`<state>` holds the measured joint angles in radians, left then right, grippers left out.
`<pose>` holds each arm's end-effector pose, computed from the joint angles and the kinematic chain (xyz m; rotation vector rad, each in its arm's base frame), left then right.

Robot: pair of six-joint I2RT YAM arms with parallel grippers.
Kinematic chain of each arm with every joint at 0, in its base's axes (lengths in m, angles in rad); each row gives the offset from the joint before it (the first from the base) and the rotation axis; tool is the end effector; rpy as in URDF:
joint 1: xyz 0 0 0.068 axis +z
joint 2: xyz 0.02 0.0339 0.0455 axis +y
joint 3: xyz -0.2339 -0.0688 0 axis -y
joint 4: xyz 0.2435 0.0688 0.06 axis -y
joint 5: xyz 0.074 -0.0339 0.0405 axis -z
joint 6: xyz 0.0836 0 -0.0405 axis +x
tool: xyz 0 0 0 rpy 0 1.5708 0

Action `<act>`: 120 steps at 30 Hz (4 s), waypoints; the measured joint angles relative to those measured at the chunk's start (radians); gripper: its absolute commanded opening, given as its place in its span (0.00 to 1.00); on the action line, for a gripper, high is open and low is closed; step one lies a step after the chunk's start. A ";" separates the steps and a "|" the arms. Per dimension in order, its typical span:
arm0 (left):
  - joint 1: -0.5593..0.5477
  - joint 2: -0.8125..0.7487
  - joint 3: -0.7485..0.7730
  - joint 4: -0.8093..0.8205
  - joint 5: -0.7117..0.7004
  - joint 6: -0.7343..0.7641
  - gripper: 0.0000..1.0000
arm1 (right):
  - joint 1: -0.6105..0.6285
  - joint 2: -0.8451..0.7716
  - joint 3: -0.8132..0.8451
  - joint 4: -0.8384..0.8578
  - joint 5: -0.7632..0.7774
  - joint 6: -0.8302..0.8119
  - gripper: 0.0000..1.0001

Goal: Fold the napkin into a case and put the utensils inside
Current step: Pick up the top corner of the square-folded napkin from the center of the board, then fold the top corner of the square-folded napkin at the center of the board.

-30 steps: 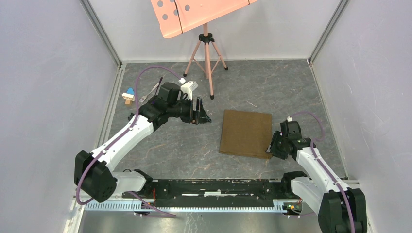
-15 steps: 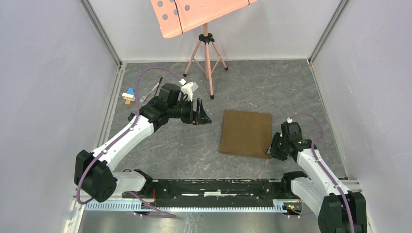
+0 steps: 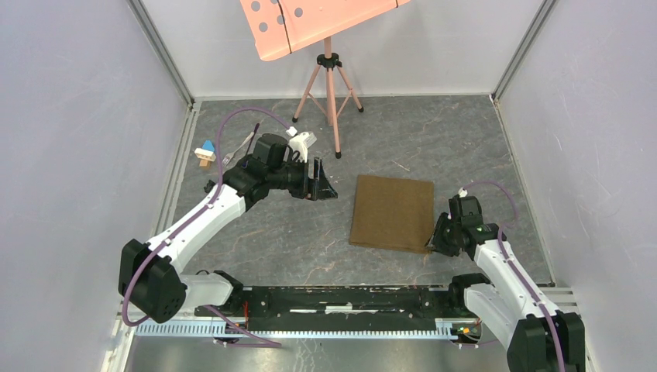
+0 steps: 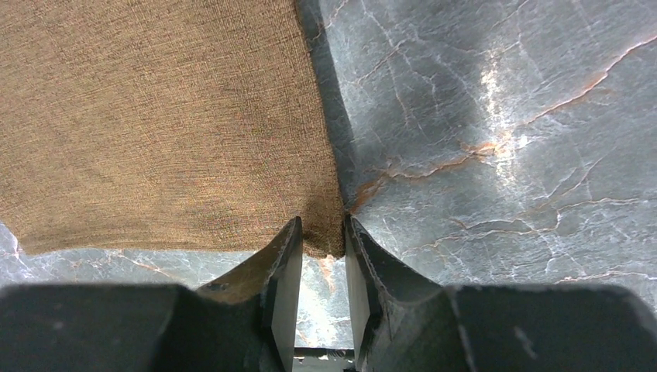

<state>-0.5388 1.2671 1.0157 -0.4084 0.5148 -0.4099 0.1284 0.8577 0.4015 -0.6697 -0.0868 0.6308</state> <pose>0.2508 -0.1979 0.2443 0.4510 2.3114 -1.0695 0.1773 0.0302 0.0950 0.6550 2.6608 0.3402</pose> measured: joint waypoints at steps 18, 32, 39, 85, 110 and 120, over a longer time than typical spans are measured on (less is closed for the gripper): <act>0.000 0.012 -0.023 0.018 0.021 0.000 0.77 | 0.000 -0.026 0.028 -0.013 0.021 -0.013 0.24; -0.051 0.065 -0.071 0.069 0.030 -0.034 0.63 | 0.000 -0.015 0.020 0.073 -0.079 -0.046 0.00; -0.180 0.286 -0.109 0.129 0.025 -0.082 0.54 | 0.009 0.137 0.016 0.358 -0.267 -0.067 0.00; -0.301 0.458 -0.103 0.217 -0.231 -0.159 0.29 | 0.138 0.727 0.255 1.041 -0.410 0.213 0.00; -0.317 0.439 -0.185 0.367 -0.225 -0.161 0.25 | 0.138 0.935 0.351 1.147 -0.405 0.303 0.00; -0.317 0.435 -0.206 0.406 -0.223 -0.162 0.21 | 0.138 0.982 0.386 1.186 -0.401 0.332 0.00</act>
<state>-0.8555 1.7023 0.8101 -0.0029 0.2920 -0.5720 0.2668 1.8400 0.7879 0.5159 -0.4881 0.9627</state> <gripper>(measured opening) 0.230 0.010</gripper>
